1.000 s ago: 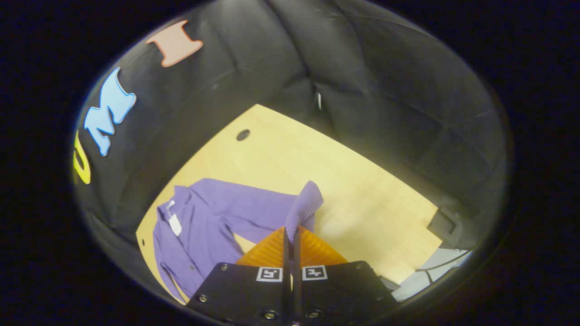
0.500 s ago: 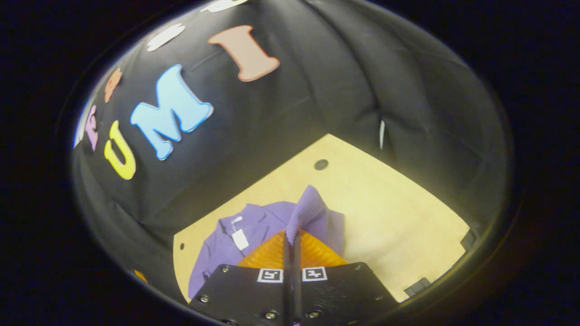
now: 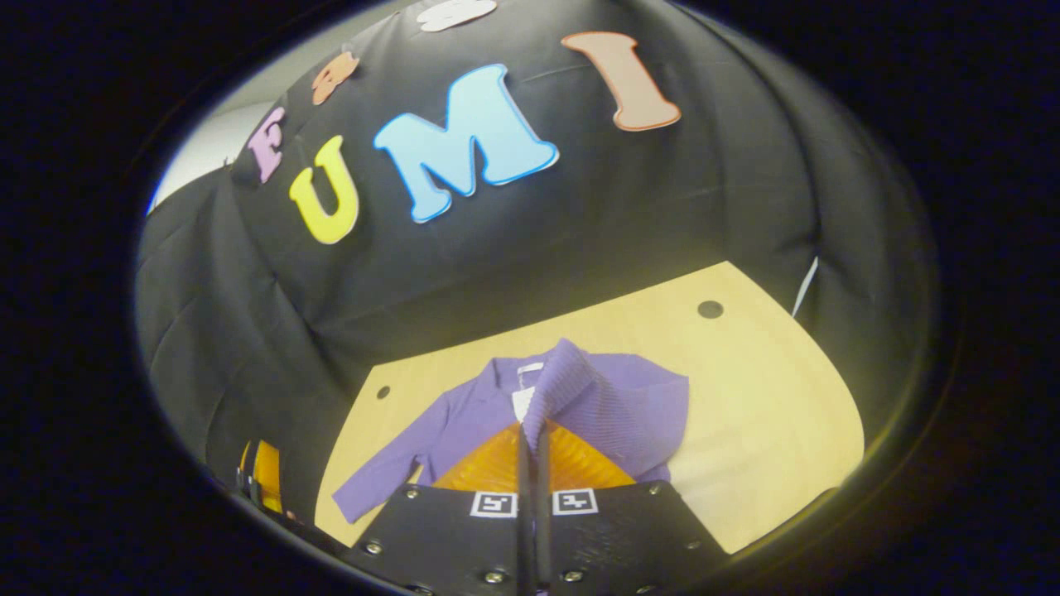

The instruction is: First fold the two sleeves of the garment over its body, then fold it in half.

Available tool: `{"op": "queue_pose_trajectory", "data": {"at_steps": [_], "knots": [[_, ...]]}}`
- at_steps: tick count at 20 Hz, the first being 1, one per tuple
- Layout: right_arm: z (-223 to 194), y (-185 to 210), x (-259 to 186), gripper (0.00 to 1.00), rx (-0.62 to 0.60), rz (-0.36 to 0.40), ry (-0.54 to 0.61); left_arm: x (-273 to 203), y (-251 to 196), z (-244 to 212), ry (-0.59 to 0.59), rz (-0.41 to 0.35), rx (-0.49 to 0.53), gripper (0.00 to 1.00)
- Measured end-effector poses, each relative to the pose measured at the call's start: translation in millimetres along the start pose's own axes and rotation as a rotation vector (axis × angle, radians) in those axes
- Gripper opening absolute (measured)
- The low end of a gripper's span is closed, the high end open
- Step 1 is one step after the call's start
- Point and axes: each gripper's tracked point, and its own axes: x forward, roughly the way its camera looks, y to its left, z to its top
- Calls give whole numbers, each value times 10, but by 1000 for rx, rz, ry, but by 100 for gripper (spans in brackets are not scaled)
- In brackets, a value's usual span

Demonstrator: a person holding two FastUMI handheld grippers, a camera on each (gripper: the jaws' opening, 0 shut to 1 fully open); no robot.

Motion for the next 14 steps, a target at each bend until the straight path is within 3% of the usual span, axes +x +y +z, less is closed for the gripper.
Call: {"op": "queue_pose_trajectory", "data": {"at_steps": [9, 14], "knots": [[-857, 631, 52, 1, -184, 130, 176, 14, 121, -137, 25, 35, -16, 95], [-1347, 678, 208, 1, -302, 124, 276, 24, 143, -166, 33, 35, -15, 95]]}}
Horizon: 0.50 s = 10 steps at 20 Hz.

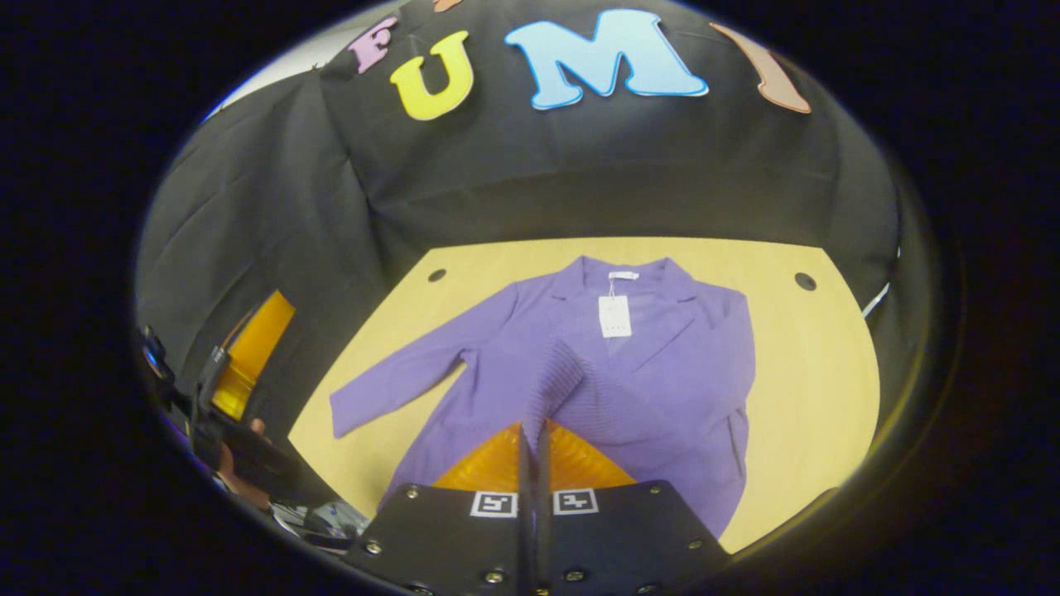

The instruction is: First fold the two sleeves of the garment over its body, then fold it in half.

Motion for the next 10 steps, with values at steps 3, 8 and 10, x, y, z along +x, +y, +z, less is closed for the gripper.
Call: {"op": "queue_pose_trajectory", "data": {"at_steps": [3, 8, 10], "knots": [[-258, -67, 180, 2, -68, -43, 67, -11, 5, -28, 6, 5, -3, 95], [-466, 3, 411, 2, -89, -37, 124, -25, 70, -100, 26, 15, -8, 95], [-534, 33, 482, 3, -92, -29, 141, -27, 101, -143, 36, 19, -16, 95]]}}
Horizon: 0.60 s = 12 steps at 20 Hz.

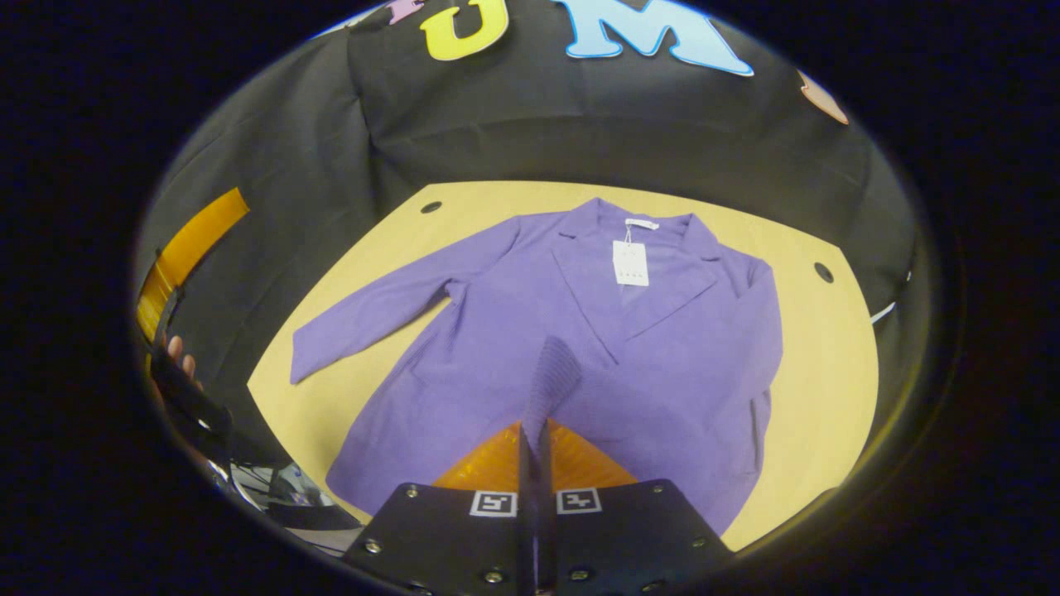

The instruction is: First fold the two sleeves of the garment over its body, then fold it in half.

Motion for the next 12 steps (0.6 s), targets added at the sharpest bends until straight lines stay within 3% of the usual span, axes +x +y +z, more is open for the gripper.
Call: {"op": "queue_pose_trajectory", "data": {"at_steps": [2, 3, 4, 7, 8, 12], "knots": [[-45, 54, 48, 6, -5, 13, 12, 18, 25, -24, 10, 6, 0, 95], [-54, 89, 52, 20, -9, 21, 11, 21, 51, -40, 13, 10, 3, 95], [-48, 102, 49, 29, -12, 27, 7, 38, 76, -53, 19, 18, 7, 95], [-33, 75, 53, 89, -12, 15, -5, 84, 152, -86, 30, 41, 22, 95], [-3, 70, 14, 96, -9, 10, -12, 113, 183, -109, 39, 50, 22, 95], [202, 47, -164, 96, 1, 2, -100, 164, 349, -304, 90, 78, -6, 95]]}}
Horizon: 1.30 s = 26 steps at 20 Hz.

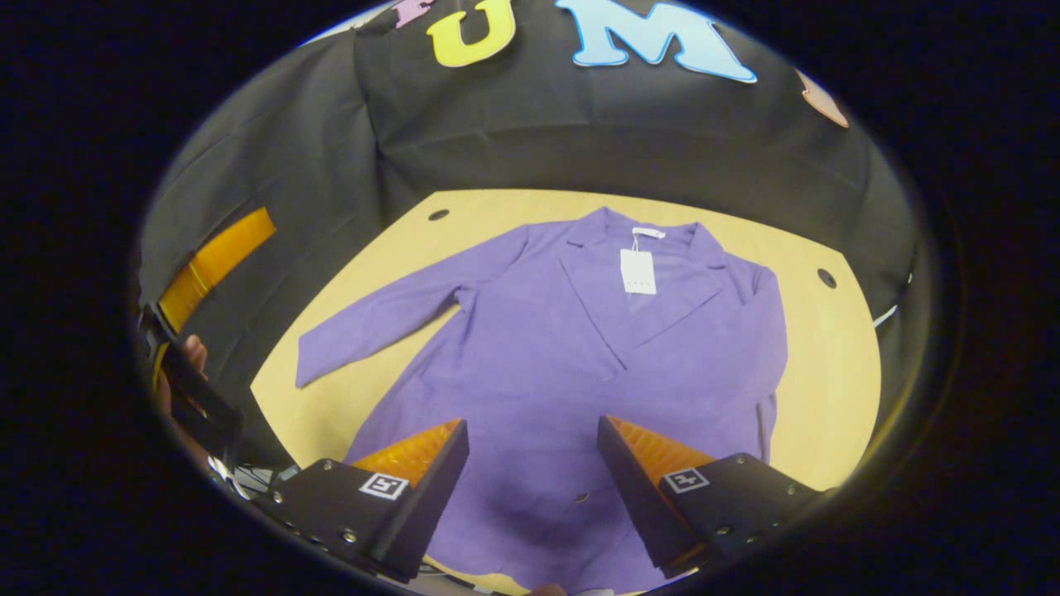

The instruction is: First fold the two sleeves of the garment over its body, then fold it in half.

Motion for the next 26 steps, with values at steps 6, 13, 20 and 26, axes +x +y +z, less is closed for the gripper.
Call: {"op": "queue_pose_trajectory", "data": {"at_steps": [6, 13, 20, 26], "knots": [[569, -198, -427, 95, -11, -77, -276, 218, 356, -362, 108, 90, -39, 95], [1153, -713, -1147, 95, -5, -271, -560, 390, 1379, -1074, 283, 310, -163, 95], [1289, -1285, -1665, 95, 33, -441, -656, 289, 2141, -1696, 447, 483, -218, 94], [1316, -1477, -1908, 95, 87, -524, -712, 369, 2365, -2204, 595, 568, -265, 96]]}}
